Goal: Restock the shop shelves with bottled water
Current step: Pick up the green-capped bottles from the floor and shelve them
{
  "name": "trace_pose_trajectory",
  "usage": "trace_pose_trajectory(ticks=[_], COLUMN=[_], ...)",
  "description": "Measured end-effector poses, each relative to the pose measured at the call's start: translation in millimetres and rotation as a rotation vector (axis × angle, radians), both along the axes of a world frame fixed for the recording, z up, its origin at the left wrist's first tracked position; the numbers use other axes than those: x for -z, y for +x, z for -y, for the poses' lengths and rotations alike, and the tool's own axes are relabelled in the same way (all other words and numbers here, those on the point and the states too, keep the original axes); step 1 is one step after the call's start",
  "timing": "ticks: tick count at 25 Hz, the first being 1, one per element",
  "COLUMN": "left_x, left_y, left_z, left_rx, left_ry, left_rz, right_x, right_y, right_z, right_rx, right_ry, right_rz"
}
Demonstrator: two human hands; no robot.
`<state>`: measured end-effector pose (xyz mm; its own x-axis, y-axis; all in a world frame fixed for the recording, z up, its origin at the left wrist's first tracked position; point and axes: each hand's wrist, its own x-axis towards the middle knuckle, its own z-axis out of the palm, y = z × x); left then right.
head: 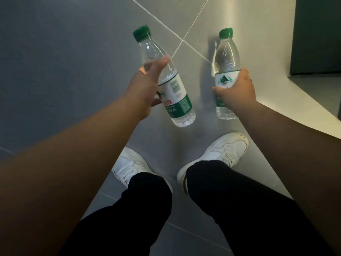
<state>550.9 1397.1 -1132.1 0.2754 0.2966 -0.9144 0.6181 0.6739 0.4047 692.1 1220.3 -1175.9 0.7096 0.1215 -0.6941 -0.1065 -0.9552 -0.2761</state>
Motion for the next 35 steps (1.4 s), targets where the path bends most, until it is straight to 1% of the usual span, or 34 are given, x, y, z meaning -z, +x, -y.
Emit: trace_pose_trajectory(ticks=[2,5,7,11,15,17,19,24,28,31,33,35], left_x=[-15,-49,-82,-167,-283,-347,-414,-561,-646,-694,-715,-736], left_y=[-4,-16,-28,-59,-85,-96,-109,-132,-158,-169,-169,-164], left_z=[3,10,13,5,0,-2,-5,-17,-18,9,43,77], left_rx=[-0.017,-0.01,-0.001,-0.042,-0.122,-0.152,-0.216,-0.345,-0.414,-0.438,-0.558,-0.755], left_ry=[-0.042,-0.079,-0.115,-0.193,-0.223,-0.182,-0.187,-0.191,-0.083,0.017,0.06,0.098], left_rz=[-0.026,-0.046,-0.058,-0.05,-0.033,-0.059,-0.075,0.064,0.158,0.191,0.263,0.372], right_x=[-13,-55,-94,-200,-332,-399,-468,-611,-689,-729,-750,-769], right_y=[-17,-42,-57,-87,-112,-121,-130,-152,-161,-155,-148,-138], right_z=[3,5,3,-11,-28,-39,-48,-70,-76,-65,-53,-39], right_rx=[0.111,0.293,0.334,0.344,0.219,0.126,0.041,-0.114,-0.281,-0.429,-0.532,-0.606], right_ry=[0.05,0.177,0.226,0.254,0.256,0.275,0.279,0.415,0.541,0.608,0.664,0.707], right_rz=[-0.062,-0.23,-0.296,-0.385,-0.451,-0.489,-0.498,-0.493,-0.501,-0.518,-0.564,-0.654])
